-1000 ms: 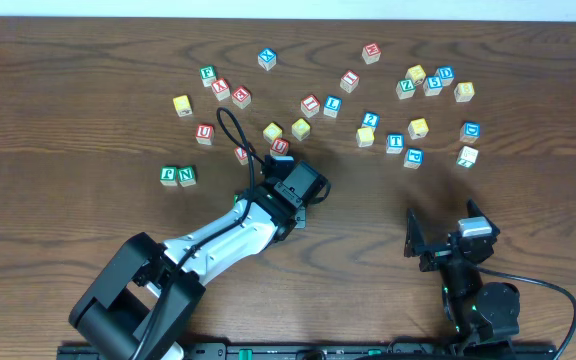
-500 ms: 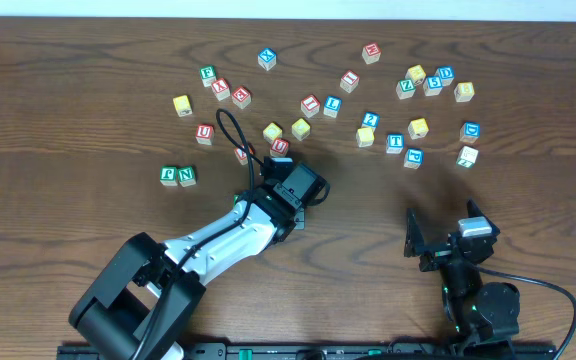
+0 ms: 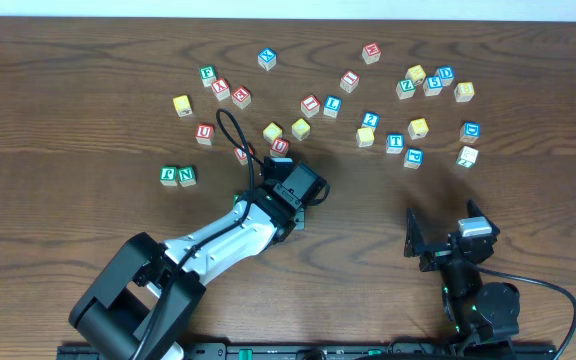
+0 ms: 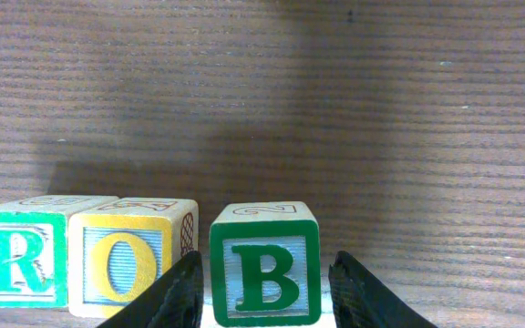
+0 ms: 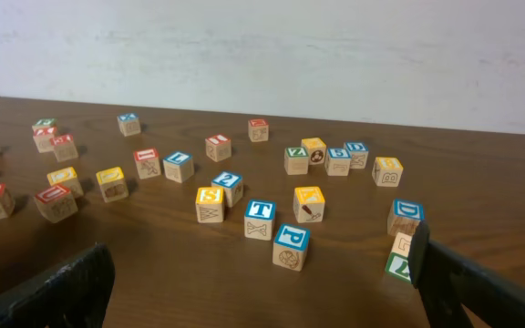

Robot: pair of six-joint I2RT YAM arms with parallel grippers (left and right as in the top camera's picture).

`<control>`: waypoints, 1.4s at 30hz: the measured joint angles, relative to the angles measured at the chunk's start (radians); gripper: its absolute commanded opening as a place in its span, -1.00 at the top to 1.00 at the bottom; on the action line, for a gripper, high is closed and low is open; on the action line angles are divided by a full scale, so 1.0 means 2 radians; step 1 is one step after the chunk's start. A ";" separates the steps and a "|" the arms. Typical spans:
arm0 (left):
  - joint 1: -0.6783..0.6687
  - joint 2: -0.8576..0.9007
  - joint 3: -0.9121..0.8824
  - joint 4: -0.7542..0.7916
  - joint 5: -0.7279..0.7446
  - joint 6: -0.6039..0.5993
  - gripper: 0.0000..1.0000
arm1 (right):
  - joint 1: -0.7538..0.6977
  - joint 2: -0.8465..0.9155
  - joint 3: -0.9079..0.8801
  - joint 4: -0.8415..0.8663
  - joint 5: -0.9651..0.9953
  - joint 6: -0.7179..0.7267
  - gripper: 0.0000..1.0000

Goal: Spell out ROBOT
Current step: 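Set the B block down beside the O block and open left gripper, then raise the left gripper and move it to a yellow O block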

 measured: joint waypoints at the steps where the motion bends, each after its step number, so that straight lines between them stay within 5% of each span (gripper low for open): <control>1: 0.000 0.000 0.000 0.000 0.000 0.000 0.12 | 0.000 0.000 0.000 0.000 0.000 0.000 -0.99; 17: 0.000 -0.009 0.000 -0.001 0.000 0.019 0.12 | 0.000 0.000 0.000 0.000 0.000 0.000 -0.99; 32: 0.008 -0.280 0.010 -0.048 0.000 0.103 -0.16 | 0.000 0.000 0.000 0.000 0.000 0.000 -0.99; 42: 0.045 -0.319 0.011 -0.095 -0.002 0.115 -0.16 | 0.000 0.000 0.000 0.000 0.000 0.000 -0.99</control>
